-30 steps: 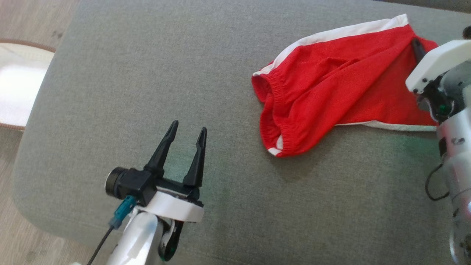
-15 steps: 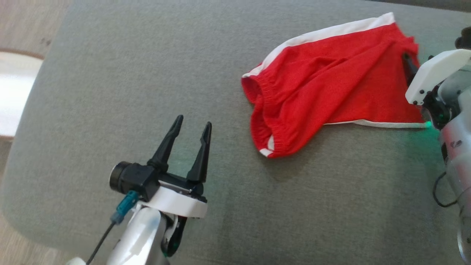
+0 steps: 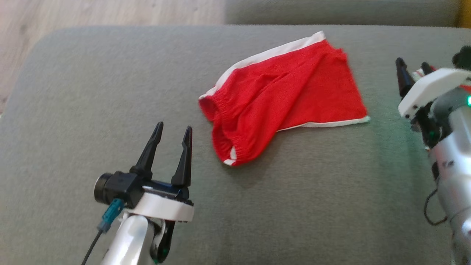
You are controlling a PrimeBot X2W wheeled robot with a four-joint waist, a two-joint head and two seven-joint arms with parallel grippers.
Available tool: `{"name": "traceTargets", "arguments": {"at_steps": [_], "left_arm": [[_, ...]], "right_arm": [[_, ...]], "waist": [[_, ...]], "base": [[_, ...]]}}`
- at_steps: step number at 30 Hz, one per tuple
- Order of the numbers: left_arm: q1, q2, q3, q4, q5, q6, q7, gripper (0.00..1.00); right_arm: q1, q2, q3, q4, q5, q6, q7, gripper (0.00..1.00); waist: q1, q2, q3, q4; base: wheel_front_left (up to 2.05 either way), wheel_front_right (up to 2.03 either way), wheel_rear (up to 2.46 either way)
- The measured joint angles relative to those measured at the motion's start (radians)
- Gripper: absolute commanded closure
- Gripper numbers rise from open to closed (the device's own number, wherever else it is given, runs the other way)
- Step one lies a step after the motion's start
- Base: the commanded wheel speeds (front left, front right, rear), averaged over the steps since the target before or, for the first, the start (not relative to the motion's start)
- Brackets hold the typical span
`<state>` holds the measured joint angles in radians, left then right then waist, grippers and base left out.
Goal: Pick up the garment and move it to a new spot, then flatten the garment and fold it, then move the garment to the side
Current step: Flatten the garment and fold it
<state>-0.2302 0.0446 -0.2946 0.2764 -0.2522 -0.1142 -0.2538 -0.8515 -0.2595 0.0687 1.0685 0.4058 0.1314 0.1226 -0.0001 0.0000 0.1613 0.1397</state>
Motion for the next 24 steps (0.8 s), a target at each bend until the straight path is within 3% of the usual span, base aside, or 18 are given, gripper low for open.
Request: {"name": "traceTargets", "arguments": {"at_steps": [9,14,19,24], "left_arm": [[0.033,0.0,0.02,-0.025,0.007,0.0,0.0,0.0],[0.037,0.0,0.021,-0.026,0.016,0.0,0.0,0.0],[0.067,0.001,0.022,-0.029,0.015,0.0,0.0,0.0],[0.074,0.001,0.021,-0.023,0.016,-0.001,0.0,0.0]], "right_arm": [[0.253,0.029,0.003,-0.34,0.048,0.0,-0.22,0.0],[0.462,0.081,-0.078,-0.514,0.007,0.0,-0.316,0.0],[0.65,0.184,-0.111,-0.683,-0.061,0.0,-0.353,0.0],[0.725,0.205,-0.122,-0.749,-0.095,0.0,-0.363,0.0]], "waist": [[0.0,0.0,-0.059,-0.098],[0.0,0.0,-0.067,-0.117],[0.0001,0.0,-0.063,-0.127],[0.0002,0.0,-0.05,-0.134]], "base": [[0.0,0.0,0.0],[0.0,0.0,0.0],[0.0,0.0,0.0],[0.0,0.0,0.0]]}}
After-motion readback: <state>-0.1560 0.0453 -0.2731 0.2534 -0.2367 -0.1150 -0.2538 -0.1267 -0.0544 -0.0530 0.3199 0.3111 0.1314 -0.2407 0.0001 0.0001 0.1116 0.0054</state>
